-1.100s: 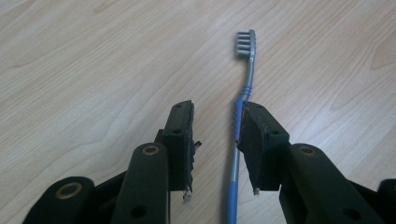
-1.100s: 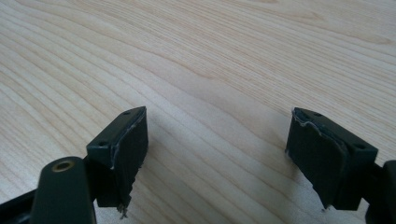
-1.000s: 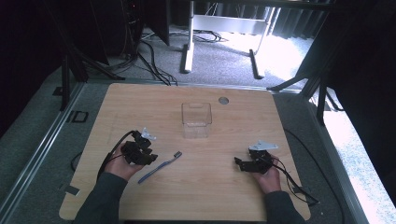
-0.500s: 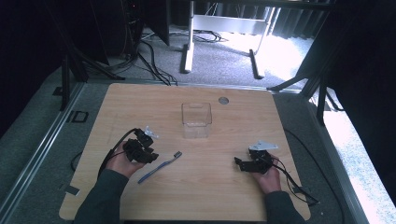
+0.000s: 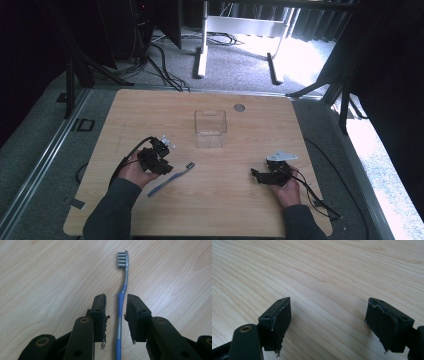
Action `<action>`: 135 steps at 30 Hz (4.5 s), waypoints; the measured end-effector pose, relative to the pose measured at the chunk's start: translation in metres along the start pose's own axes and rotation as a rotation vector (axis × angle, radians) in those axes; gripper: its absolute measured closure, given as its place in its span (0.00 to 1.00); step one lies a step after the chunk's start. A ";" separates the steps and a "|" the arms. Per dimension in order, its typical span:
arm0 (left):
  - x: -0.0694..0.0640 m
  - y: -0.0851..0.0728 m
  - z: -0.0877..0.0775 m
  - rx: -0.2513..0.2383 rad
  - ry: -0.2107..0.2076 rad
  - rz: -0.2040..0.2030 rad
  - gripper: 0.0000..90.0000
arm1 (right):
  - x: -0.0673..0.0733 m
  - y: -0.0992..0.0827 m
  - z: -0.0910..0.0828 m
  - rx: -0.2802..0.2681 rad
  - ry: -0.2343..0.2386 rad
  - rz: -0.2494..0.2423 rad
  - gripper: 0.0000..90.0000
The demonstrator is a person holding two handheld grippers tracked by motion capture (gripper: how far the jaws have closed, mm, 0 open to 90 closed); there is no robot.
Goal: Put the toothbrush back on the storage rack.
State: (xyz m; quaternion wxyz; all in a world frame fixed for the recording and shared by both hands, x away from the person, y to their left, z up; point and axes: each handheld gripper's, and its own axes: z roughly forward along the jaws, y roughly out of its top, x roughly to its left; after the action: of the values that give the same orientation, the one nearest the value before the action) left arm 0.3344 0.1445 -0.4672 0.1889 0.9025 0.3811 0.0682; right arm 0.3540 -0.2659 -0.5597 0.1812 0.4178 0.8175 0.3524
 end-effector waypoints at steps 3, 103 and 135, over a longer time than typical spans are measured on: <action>0.000 0.002 0.002 0.018 -0.006 0.001 0.77 | 0.000 0.000 0.000 0.000 0.000 0.000 0.23; -0.016 0.030 0.051 0.284 0.044 0.037 0.91 | 0.000 0.000 0.000 0.002 0.001 0.001 0.23; 0.001 0.032 0.016 0.061 0.106 -0.066 0.91 | 0.000 0.000 0.000 0.001 0.000 0.002 0.23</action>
State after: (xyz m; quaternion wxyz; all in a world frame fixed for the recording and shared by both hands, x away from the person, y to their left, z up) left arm 0.3605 0.1207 -0.4694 0.1430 0.8899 0.4218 0.0982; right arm 0.3539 -0.2658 -0.5596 0.1806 0.4185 0.8174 0.3523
